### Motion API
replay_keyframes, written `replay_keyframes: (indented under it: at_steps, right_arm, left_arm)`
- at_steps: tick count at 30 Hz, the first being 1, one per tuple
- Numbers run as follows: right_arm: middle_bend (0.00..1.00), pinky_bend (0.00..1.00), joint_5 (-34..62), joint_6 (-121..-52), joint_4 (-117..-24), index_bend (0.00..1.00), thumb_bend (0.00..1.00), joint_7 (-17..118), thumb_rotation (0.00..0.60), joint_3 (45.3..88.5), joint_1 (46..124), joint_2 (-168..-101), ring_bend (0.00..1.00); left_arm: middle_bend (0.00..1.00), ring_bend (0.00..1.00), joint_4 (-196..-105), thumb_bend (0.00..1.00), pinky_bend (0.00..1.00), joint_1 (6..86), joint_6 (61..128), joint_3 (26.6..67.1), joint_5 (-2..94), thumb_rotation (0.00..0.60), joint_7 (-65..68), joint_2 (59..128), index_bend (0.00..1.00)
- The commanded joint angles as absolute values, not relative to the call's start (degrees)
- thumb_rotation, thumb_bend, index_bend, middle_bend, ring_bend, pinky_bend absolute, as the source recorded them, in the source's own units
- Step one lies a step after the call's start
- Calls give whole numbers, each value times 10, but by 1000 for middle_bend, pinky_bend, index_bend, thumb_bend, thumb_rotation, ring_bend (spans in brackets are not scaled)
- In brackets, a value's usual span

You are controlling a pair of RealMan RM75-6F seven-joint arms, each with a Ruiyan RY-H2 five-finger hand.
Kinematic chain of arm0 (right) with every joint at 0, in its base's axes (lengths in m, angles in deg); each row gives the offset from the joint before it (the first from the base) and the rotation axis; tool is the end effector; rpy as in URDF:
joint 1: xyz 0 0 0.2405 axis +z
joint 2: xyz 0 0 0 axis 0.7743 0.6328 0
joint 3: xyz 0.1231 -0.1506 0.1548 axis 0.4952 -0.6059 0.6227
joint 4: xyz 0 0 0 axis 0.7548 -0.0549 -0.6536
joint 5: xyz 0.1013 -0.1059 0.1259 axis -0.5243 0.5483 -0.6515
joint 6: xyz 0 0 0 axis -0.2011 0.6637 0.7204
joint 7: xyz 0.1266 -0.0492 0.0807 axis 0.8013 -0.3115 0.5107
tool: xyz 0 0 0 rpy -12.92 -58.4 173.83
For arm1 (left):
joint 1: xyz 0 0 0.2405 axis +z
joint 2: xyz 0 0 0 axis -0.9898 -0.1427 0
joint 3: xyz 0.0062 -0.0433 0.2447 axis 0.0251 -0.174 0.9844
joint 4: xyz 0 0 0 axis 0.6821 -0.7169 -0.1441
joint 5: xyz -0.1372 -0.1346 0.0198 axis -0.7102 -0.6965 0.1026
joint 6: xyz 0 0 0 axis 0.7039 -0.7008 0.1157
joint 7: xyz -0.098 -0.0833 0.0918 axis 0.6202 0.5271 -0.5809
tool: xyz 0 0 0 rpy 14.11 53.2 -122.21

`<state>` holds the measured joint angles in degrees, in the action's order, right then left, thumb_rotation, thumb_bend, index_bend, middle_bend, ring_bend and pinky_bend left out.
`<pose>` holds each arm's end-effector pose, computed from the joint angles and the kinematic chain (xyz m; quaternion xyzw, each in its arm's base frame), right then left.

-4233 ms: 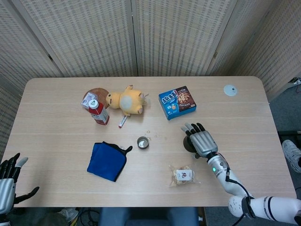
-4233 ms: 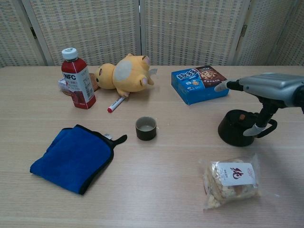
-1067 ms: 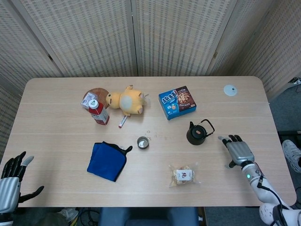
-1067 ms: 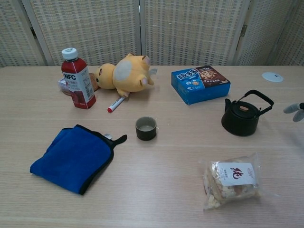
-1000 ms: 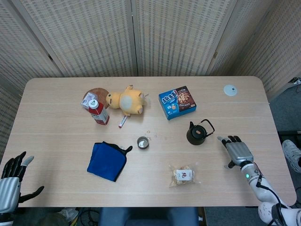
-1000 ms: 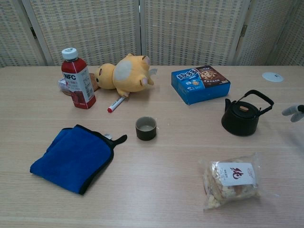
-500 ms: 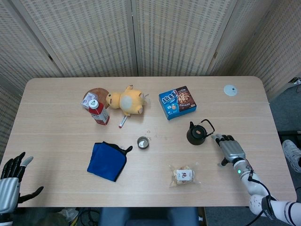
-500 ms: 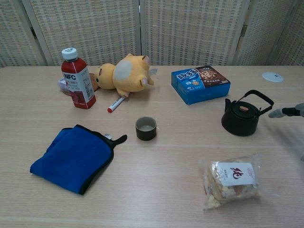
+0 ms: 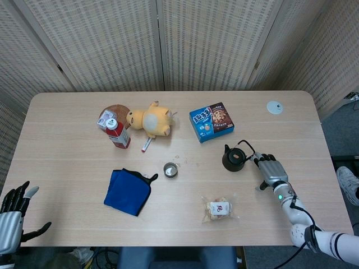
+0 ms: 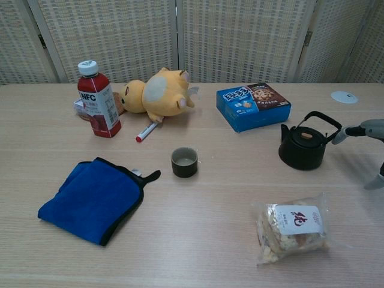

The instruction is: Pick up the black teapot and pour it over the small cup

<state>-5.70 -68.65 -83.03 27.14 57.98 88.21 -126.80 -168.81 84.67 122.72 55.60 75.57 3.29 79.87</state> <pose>-0.2746 -0.3171 0.0420 0.6967 -0.5096 0.1665 0.4766 -0.3020 0.1411 0.1501 -0.5584 -0.4133 -0.4121 0.5895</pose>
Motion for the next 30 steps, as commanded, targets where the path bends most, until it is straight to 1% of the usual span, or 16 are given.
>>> replay_keyframes:
  at_steps: [1,14,18,23,30]
  right_arm:
    - [11,0,-63,-685,-821,0,0,269,600,584,888,-1274,0]
    - [12,0,-97,-666,-760,0,0,260,600,604,919,-1303,0]
    - [11,0,-98,-670,-778,0,0,266,600,604,917,-1290,0]
    - [27,0,-94,-682,-817,0,0,275,600,599,904,-1252,0]
    - [51,0,-106,-676,-807,0,0,289,600,602,903,-1245,0]
  left_arm:
    - [0,0,-1689,3,0,847,1228,556,756,600,32,798,124]
    - [0,0,-1691,3,0,847,1226,555,752,600,29,795,124]
    - [0,0,-1690,3,0,849,1228,555,750,600,32,795,124]
    - [0,0,-1688,3,0,848,1223,556,749,600,35,795,124]
    - [0,0,-1690,3,0,846,1223,557,754,600,32,798,124]
